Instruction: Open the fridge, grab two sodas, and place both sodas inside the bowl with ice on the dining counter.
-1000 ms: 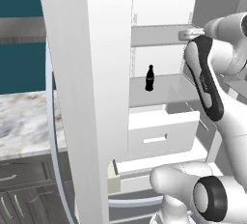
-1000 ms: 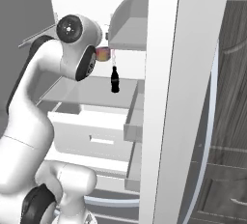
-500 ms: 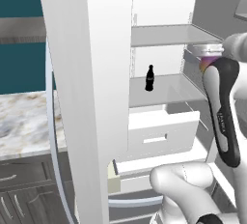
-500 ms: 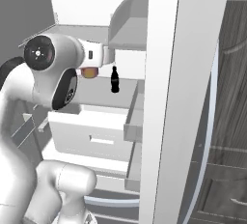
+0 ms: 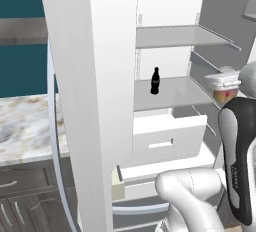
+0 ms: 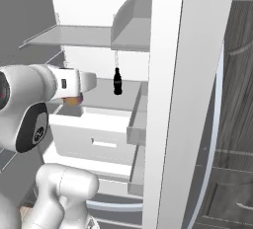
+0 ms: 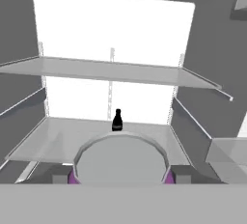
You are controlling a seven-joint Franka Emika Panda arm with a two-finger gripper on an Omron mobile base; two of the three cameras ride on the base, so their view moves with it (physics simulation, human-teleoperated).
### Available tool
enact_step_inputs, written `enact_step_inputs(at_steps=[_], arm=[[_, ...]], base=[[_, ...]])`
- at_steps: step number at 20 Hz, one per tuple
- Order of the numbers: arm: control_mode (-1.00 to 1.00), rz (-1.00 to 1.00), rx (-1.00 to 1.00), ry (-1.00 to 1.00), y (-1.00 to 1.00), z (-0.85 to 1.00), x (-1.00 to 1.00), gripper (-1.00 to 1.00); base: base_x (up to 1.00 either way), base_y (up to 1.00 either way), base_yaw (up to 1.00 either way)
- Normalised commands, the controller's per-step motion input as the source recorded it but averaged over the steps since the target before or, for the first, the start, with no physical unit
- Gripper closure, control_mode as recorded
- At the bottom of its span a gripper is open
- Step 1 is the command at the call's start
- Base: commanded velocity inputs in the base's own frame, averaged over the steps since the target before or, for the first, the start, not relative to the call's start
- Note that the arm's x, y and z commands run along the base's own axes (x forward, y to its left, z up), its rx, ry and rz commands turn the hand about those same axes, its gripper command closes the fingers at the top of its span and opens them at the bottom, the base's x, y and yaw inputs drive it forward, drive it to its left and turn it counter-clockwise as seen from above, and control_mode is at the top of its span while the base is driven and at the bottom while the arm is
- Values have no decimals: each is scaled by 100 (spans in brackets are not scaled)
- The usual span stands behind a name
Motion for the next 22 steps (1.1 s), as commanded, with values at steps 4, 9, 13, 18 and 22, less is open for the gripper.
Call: enact_step_inputs(at_steps=[4, 9, 13, 18, 22], arm=[[-100, 5, -7, 5, 19, -29, -62, 100], [100, 0, 0, 0, 0, 0, 0, 100], [100, 0, 0, 0, 0, 0, 0, 100], [100, 0, 0, 0, 0, 0, 0, 100], [100, 0, 0, 0, 0, 0, 0, 100]], base=[[0, 0, 0], [-71, 0, 8], [-80, 0, 13], [-88, 1, 18], [-97, 12, 24]])
